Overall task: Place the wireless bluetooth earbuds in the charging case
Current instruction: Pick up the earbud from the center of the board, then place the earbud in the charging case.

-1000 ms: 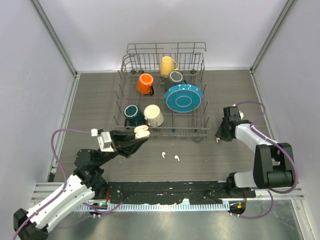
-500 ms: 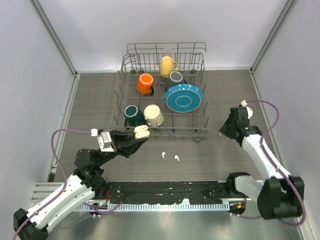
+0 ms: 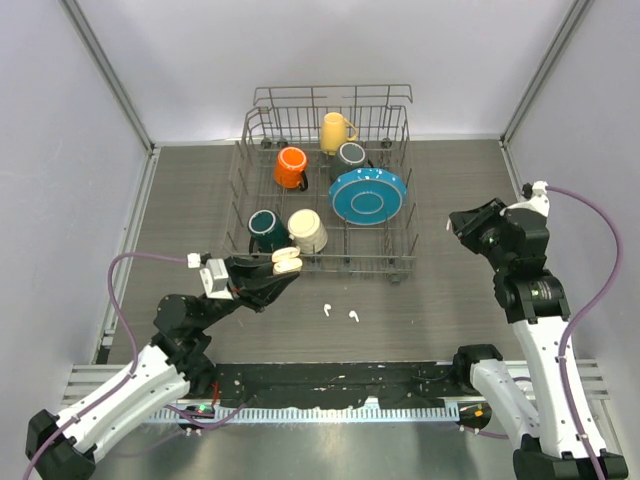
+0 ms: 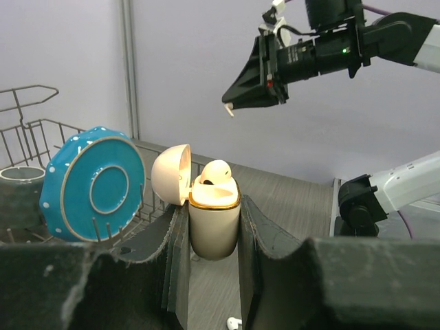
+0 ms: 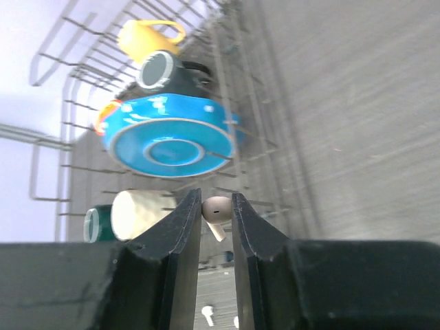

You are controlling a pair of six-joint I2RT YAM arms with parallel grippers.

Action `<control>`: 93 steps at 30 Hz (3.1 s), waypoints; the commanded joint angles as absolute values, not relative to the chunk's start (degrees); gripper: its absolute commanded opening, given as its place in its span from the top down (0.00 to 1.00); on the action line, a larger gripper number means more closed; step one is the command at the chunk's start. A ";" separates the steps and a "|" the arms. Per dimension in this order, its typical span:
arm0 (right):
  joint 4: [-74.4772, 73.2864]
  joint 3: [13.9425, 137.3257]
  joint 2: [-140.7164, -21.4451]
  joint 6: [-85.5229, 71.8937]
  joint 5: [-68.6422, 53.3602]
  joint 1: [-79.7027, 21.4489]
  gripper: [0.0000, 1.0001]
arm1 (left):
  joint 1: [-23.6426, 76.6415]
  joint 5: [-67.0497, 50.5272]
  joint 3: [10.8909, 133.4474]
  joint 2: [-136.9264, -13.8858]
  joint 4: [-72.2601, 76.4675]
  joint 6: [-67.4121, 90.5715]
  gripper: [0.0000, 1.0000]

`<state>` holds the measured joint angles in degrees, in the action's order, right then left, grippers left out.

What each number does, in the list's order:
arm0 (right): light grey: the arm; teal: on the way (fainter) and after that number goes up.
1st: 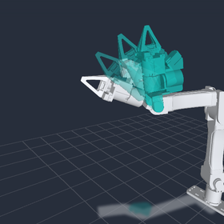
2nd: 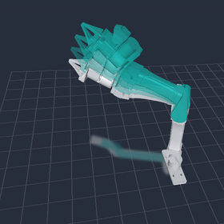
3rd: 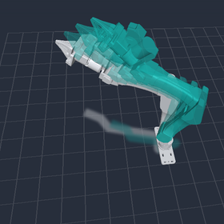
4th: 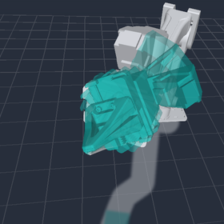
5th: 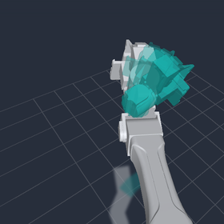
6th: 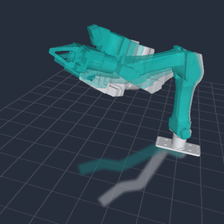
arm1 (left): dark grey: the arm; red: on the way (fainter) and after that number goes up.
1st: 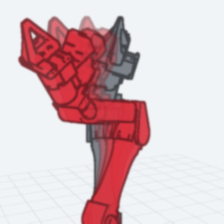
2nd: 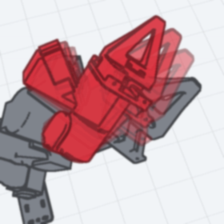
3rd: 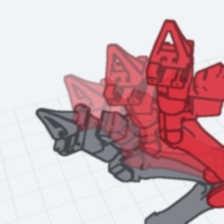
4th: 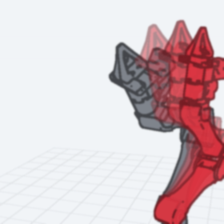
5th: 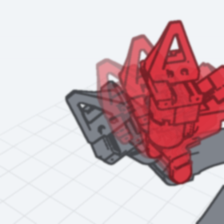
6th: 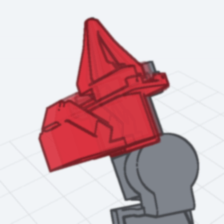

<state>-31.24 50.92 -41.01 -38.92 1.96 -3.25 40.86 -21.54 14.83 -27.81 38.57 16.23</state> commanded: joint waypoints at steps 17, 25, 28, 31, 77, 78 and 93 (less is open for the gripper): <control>-15.82 55.98 -37.61 -50.71 -15.20 -4.39 0.96 | 40.87 -21.01 15.56 -34.80 49.66 18.72 1.00; -13.27 56.25 -41.13 -50.54 -5.67 -14.92 0.97 | 40.78 -21.01 15.47 -35.15 49.92 18.81 1.00; -11.26 56.51 -43.49 -49.23 2.26 -26.42 0.97 | 40.87 -21.09 15.38 -35.51 50.18 18.72 1.00; -8.62 57.13 -46.74 -47.99 12.02 -37.82 0.99 | 40.87 -21.18 15.38 -35.95 50.80 18.55 1.00; 20.21 59.50 -67.94 -33.22 45.79 -76.81 0.99 | 40.87 -14.24 13.45 -36.30 52.73 16.70 1.00; 20.21 59.50 -68.11 -33.14 45.97 -77.16 0.99 | 40.87 -14.24 13.45 -36.30 52.73 16.61 1.00; 15.65 63.02 -72.59 -33.49 47.11 -77.61 0.99 | 40.96 -13.27 13.54 -35.95 52.38 16.87 1.00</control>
